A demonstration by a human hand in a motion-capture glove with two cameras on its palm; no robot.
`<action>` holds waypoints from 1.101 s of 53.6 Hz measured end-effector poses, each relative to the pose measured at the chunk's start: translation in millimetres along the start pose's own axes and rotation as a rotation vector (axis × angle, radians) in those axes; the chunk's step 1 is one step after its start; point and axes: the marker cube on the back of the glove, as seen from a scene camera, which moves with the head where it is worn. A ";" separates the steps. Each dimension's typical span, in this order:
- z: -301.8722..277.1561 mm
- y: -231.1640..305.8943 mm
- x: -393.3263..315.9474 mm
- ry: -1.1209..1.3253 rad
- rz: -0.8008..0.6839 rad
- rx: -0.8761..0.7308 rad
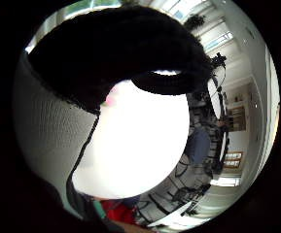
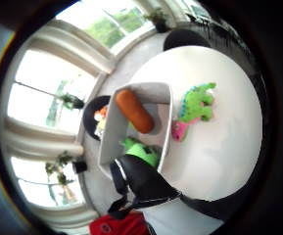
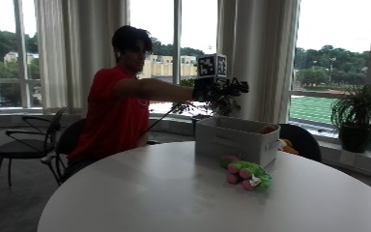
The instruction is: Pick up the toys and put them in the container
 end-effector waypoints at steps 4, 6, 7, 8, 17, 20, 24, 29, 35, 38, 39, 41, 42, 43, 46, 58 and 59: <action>18.4 -6.7 22.9 0.007 0.040 -0.042; 26.1 -10.2 30.0 -0.003 0.056 -0.049; 29.9 -11.9 32.8 -0.008 0.061 -0.052; 33.6 -13.7 35.4 -0.011 0.066 -0.056; 65.2 -29.3 49.4 0.027 0.081 -0.102; 80.0 -34.0 49.7 0.019 0.083 -0.127; 107.8 -40.9 47.7 -0.023 0.088 -0.172; 139.6 -45.2 38.1 -0.058 0.098 -0.220; 175.2 -55.4 31.6 -0.004 0.101 -0.257; 185.2 -59.9 28.6 0.028 0.098 -0.249; 188.3 -61.2 27.2 0.038 0.097 -0.246; 195.1 -64.0 23.9 0.057 0.094 -0.253; 198.9 -65.3 22.2 0.065 0.091 -0.264; 202.4 -66.5 20.7 0.071 0.090 -0.278; 212.0 -69.2 17.8 0.088 0.086 -0.321; 262.4 -70.3 3.8 0.051 0.120 -0.516; 263.0 -70.1 2.0 0.050 0.113 -0.524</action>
